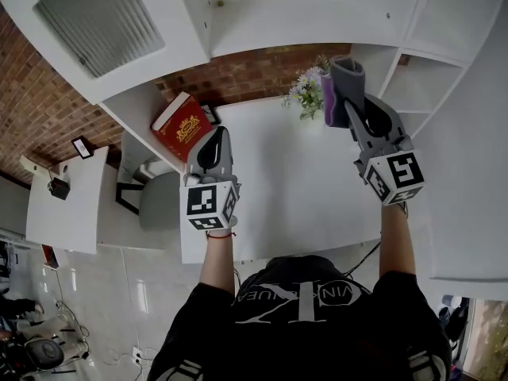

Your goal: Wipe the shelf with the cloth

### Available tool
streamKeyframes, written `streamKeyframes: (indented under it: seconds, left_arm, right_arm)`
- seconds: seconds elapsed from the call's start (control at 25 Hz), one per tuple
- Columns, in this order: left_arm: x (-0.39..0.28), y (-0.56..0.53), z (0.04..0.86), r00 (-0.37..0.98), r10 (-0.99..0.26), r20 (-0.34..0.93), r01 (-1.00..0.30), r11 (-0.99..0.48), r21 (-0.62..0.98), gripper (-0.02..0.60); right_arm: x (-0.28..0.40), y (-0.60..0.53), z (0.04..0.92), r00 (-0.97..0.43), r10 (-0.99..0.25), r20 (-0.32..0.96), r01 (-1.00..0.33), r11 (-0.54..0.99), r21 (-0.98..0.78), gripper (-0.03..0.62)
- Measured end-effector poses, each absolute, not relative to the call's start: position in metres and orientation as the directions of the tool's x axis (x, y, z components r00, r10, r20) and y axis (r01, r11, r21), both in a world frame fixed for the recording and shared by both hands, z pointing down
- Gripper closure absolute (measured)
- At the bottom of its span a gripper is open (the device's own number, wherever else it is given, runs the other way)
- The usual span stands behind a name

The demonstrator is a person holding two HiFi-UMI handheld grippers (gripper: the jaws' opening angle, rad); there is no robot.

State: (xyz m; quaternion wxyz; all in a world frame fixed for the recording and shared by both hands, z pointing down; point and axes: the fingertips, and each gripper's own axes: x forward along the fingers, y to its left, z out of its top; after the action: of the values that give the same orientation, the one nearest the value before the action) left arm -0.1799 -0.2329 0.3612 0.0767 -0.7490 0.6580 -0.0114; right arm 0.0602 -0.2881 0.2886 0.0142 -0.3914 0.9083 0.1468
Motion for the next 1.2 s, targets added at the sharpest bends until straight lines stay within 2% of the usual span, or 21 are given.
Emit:
streamKeyframes:
  seconds: [0.52,1.2]
  left_arm:
    - [-0.185,-0.223,0.390,0.101,-0.990,-0.103,-0.991,-0.090,-0.099,0.569]
    - [-0.191,-0.212,0.418,0.099,-0.990,-0.102,-0.995,-0.096,-0.032,0.569]
  right_arm:
    - [0.051,-0.282,0.364,-0.694,-0.718,-0.051,-0.709,0.669,0.223,0.503]
    - [0.056,-0.280,0.404,-0.677,-0.736,0.020,-0.721,0.669,0.180,0.503]
